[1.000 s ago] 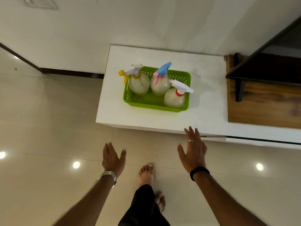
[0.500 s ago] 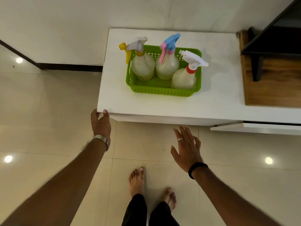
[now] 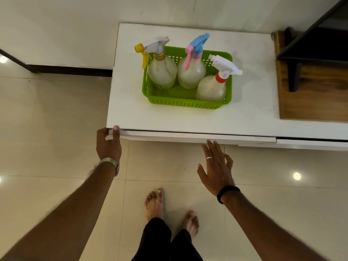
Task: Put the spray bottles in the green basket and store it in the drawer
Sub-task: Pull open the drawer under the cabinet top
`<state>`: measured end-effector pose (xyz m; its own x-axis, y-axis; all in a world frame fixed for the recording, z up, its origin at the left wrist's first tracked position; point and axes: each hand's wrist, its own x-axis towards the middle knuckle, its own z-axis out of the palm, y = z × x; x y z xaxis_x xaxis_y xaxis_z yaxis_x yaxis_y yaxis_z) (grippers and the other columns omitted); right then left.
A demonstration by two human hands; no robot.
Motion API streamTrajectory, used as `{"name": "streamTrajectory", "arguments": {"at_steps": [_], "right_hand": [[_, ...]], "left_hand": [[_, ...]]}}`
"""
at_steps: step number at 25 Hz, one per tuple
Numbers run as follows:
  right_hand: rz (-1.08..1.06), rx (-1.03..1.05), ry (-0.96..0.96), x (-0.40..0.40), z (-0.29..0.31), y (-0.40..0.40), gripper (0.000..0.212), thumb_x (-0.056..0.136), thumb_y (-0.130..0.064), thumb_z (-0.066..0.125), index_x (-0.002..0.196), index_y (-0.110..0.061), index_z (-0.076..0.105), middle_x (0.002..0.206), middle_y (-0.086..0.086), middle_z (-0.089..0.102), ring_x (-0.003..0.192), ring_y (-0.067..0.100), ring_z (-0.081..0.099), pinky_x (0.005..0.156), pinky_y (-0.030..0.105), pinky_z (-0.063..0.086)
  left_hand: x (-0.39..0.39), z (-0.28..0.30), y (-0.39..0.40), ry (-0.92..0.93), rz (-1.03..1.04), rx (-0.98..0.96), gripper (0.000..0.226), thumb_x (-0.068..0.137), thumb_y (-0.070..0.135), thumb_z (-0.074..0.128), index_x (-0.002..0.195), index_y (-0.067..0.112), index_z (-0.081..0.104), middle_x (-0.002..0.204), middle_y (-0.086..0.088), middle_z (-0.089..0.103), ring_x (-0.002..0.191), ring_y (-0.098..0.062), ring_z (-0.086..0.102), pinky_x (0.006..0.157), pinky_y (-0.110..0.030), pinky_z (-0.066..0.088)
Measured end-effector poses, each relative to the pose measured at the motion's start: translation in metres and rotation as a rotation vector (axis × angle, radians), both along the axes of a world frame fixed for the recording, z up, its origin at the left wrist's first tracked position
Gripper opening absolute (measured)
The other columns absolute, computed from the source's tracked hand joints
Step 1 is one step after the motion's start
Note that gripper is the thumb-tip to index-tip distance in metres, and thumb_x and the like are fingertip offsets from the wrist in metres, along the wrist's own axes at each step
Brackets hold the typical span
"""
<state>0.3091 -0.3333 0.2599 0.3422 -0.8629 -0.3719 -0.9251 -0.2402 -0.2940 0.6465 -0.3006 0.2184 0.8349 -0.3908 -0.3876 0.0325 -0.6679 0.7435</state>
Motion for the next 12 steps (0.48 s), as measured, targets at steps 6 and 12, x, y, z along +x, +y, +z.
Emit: {"name": "streamTrajectory", "arguments": {"at_steps": [6, 12], "right_hand": [[0.026, -0.012, 0.120, 0.004, 0.003, -0.009, 0.081, 0.093, -0.038, 0.052, 0.159, -0.014, 0.013, 0.169, 0.009, 0.007, 0.156, 0.024, 0.003, 0.122, 0.052, 0.011], [0.046, 0.098, 0.240, 0.008, -0.008, -0.003, 0.089, 0.095, -0.048, 0.049, 0.160, -0.013, -0.002, 0.169, 0.012, 0.000, 0.155, 0.028, -0.002, 0.124, 0.055, 0.007]], "left_hand": [[-0.059, 0.025, 0.039, -0.417, -0.596, 0.071, 0.081, 0.100, 0.044, 0.048, 0.160, 0.005, 0.013, 0.169, -0.019, 0.016, 0.157, -0.033, 0.016, 0.128, -0.044, 0.014], [-0.109, 0.026, 0.042, -0.536, -1.351, 0.368, 0.083, 0.101, 0.056, 0.027, 0.162, 0.008, -0.004, 0.171, -0.011, -0.013, 0.159, -0.029, -0.012, 0.131, -0.043, 0.001]]}}
